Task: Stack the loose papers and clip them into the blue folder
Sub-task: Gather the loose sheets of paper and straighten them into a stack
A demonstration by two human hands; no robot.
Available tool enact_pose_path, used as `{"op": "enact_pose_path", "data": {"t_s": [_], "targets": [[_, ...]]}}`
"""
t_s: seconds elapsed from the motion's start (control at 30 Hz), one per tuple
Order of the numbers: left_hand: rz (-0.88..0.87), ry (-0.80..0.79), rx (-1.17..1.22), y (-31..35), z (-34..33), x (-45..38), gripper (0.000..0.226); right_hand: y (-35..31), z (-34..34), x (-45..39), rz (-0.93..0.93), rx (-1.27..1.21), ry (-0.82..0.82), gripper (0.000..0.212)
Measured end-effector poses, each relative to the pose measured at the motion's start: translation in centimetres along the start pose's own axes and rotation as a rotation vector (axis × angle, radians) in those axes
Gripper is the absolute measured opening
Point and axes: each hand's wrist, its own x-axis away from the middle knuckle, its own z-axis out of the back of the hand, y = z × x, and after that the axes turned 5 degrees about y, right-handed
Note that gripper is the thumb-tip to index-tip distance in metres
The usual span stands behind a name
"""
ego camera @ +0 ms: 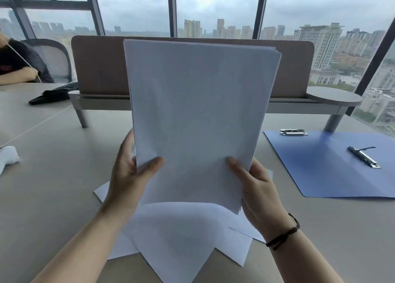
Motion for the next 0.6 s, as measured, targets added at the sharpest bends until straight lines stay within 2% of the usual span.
{"op": "enact_pose_path", "data": {"t_s": [0.07, 0.1, 0.23, 0.3, 0.37, 0.47, 0.53, 0.6], "targets": [[0.120, 0.009, -0.055, 0.5, -0.5, 0.5, 0.037, 0.6, 0.1, 0.1, -0.035, 0.053, -0.007, 0.018], [0.184, 0.011, -0.068, 0.4, -0.5, 0.7, 0.027, 1.0, 0.1, 0.3, -0.063, 0.096, -0.004, 0.016], [0.389, -0.073, 0.018, -1.1, 0.1, 0.3, 0.020, 2.0, -0.1, 0.6, -0.106, 0.201, 0.028, 0.017], [0.384, -0.098, -0.062, -1.7, 0.5, -0.1, 0.021, 2.1, -0.1, 0.4, -0.101, 0.210, 0.023, 0.019], [0.285, -0.051, -0.225, -2.2, 0.8, -0.4, 0.015, 2.0, -0.1, 0.4, -0.109, 0.241, -0.003, 0.025], [0.240, 0.180, -0.221, -2.9, 1.2, -1.3, 0.013, 1.5, -0.2, 0.4, -0.077, 0.350, -0.060, 0.041], [0.357, 0.319, -0.023, -3.1, 2.1, -2.4, 0.011, 1.5, -0.1, -0.1, 0.019, 0.567, -0.054, 0.048], [0.479, 0.357, 0.235, -2.9, 2.9, -3.1, 0.012, 2.5, 0.2, -1.4, 0.152, 1.079, -0.097, 0.034]]}}
